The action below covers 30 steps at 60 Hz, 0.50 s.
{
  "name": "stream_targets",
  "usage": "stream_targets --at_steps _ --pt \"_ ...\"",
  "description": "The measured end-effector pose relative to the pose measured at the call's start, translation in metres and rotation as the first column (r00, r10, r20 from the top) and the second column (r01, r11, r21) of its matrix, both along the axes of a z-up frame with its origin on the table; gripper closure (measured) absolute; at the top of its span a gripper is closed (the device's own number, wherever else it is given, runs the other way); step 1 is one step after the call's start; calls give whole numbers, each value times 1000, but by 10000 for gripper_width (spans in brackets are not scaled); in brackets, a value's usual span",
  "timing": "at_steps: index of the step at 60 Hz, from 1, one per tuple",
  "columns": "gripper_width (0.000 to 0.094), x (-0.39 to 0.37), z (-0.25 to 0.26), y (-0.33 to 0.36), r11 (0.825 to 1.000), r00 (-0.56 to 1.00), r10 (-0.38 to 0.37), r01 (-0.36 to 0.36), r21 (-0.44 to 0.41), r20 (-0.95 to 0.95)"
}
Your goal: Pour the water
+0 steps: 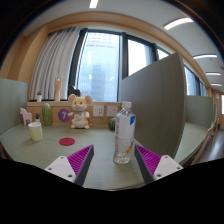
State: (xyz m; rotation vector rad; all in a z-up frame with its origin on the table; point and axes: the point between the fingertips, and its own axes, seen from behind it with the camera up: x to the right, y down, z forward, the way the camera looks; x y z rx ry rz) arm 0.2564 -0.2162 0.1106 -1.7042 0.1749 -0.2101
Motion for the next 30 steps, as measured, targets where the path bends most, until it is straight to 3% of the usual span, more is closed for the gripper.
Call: stream_targets --at_steps 4,22,25,30 --pt "94 59 -10 7 1000 1000 -8 7 9 5" --pt "123 114 -1 87 999 1000 -20 20 30 -17" --pt "196 114 -1 96 1000 1000 -5 5 26 -17" --pt "396 115 -2 107 999 999 15 -14 29 -35"
